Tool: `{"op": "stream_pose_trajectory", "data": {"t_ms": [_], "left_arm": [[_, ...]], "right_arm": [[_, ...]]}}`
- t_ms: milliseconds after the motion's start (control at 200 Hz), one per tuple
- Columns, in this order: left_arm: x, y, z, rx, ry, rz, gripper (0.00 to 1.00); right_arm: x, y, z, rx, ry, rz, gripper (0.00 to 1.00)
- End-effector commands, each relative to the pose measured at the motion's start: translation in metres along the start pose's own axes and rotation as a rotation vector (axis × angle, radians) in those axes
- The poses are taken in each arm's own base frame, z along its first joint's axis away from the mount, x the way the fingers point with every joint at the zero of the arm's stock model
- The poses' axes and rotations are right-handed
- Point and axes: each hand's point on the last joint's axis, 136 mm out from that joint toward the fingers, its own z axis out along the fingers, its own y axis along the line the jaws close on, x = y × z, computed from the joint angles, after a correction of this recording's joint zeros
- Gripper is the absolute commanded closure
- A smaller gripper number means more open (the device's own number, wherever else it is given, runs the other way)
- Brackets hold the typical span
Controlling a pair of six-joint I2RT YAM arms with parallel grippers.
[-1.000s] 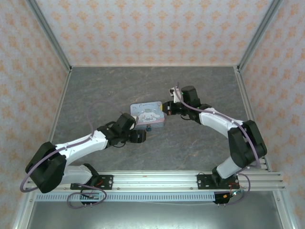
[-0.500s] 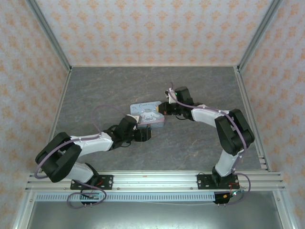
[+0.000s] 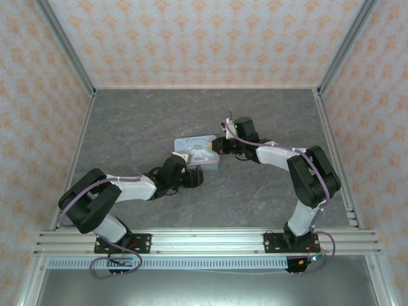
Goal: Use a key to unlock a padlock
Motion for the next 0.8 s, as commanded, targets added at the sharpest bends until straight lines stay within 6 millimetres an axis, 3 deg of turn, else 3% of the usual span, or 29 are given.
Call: {"op": "stream_pose_trajectory", "data": {"t_ms": [0, 455, 796], "left_arm": [[-0.017, -0.005, 0.006, -0.002, -0.074, 0.023, 0.33], [-0.022, -0.019, 0.022, 0.055, -0.06, -0.001, 0.42], [-0.025, -0.005, 0.029, -0.035, -0.058, -0.062, 0.57]], "right_arm": [[0.022, -0.015, 0.003, 0.055, 0.049, 0.018, 1.0], [0.021, -0.014, 0.002, 0.057, 0.044, 0.022, 1.0], [0.02, -0.012, 0.002, 0.059, 0.04, 0.027, 1.0]]}}
